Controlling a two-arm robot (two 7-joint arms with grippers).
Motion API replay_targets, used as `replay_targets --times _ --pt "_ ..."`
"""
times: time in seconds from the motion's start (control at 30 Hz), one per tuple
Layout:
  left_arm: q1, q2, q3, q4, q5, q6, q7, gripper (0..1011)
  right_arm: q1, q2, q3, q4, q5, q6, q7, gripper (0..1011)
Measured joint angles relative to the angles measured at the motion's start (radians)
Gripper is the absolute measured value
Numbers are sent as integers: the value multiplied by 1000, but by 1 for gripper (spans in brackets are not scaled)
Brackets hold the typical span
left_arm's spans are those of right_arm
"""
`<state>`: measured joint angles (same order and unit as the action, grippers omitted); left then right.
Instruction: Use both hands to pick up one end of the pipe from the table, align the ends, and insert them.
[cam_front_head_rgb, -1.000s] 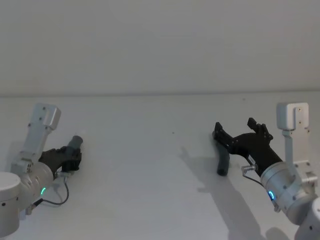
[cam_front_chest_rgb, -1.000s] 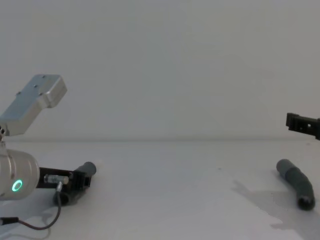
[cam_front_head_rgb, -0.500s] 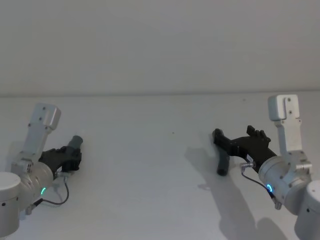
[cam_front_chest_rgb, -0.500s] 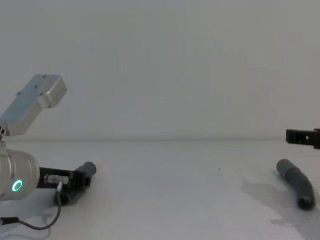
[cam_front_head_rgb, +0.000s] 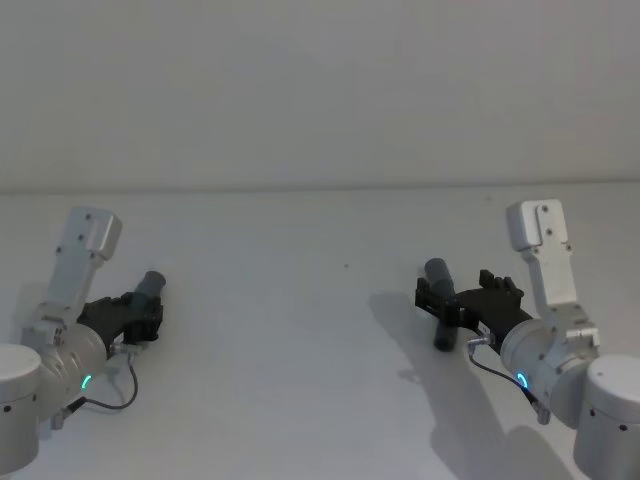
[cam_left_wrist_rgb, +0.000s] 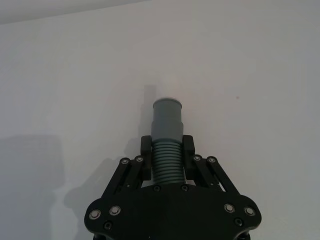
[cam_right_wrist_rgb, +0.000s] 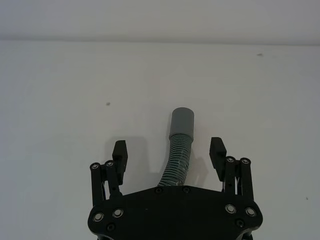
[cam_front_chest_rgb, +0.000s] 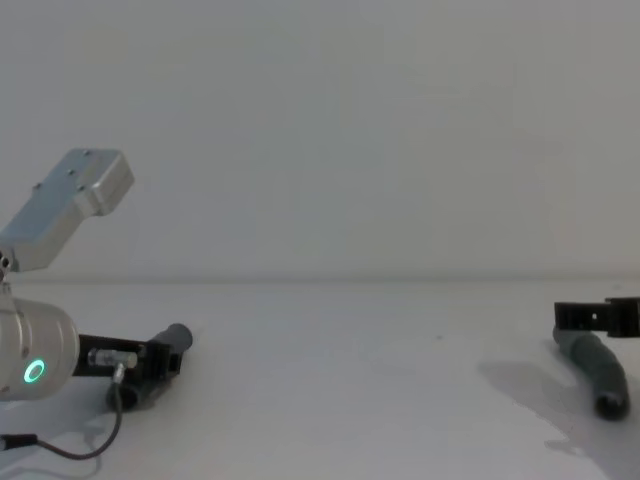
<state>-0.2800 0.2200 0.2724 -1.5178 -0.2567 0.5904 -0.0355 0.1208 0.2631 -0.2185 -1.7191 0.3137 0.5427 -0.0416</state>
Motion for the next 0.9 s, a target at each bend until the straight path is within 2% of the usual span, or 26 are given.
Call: replay_targets --times 0.13,0.47,0.9 --pt "0 0 0 0 0 0 0 321 4 -1 -6 13 -11 -11 0 1000" --pt "0 0 0 0 0 0 0 321 15 -11 -18 72 -49 -83 -4 1000" --pt "0 0 0 0 0 0 0 320 35 -27 -16 140 -58 -100 0 1000"
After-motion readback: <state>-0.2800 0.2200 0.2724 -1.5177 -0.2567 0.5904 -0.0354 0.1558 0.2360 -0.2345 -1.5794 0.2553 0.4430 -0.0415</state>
